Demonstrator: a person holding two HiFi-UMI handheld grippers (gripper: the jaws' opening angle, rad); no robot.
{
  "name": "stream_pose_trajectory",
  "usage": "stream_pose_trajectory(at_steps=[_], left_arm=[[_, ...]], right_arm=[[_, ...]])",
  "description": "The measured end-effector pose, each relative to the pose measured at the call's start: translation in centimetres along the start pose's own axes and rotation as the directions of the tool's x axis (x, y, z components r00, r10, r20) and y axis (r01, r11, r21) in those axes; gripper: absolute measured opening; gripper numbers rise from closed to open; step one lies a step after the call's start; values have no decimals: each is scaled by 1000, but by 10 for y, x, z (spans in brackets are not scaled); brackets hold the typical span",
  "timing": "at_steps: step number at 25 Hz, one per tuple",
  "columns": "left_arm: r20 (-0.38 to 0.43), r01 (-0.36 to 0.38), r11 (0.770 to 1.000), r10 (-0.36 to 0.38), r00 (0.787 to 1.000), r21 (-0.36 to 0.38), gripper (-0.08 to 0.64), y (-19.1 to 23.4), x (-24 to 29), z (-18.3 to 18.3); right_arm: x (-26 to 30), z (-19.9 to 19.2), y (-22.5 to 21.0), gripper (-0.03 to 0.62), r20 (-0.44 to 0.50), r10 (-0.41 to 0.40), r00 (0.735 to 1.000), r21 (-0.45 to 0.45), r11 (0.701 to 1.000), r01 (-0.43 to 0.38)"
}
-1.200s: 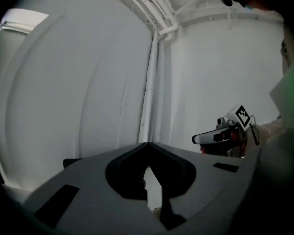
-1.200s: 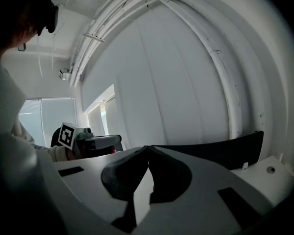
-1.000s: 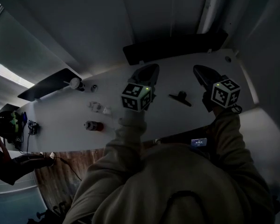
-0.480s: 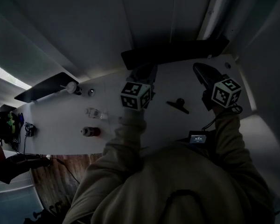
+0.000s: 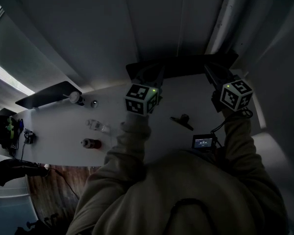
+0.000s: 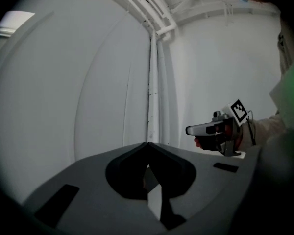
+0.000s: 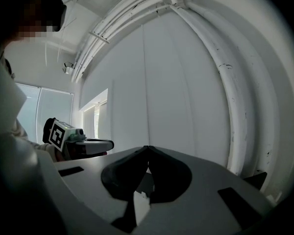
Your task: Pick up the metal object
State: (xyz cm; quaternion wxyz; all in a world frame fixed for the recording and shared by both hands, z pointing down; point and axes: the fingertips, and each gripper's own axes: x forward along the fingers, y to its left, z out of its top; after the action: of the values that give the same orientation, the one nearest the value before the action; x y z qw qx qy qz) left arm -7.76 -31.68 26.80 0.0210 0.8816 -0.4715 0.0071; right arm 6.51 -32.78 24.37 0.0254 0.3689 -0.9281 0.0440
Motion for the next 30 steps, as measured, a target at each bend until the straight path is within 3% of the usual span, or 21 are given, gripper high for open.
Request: stream_pose_trajectory(at_steps=[9,30], left_arm=[[36,-69,998,69,997,7,5,17,-7,12],[-27,-49,998,48,999,-38,5,25,3,-19]], right_arm=[[8,2,-4,18,16,29,999,14,999,-29],[27,-30,-13,18,-77,47,996,64,997,-42]])
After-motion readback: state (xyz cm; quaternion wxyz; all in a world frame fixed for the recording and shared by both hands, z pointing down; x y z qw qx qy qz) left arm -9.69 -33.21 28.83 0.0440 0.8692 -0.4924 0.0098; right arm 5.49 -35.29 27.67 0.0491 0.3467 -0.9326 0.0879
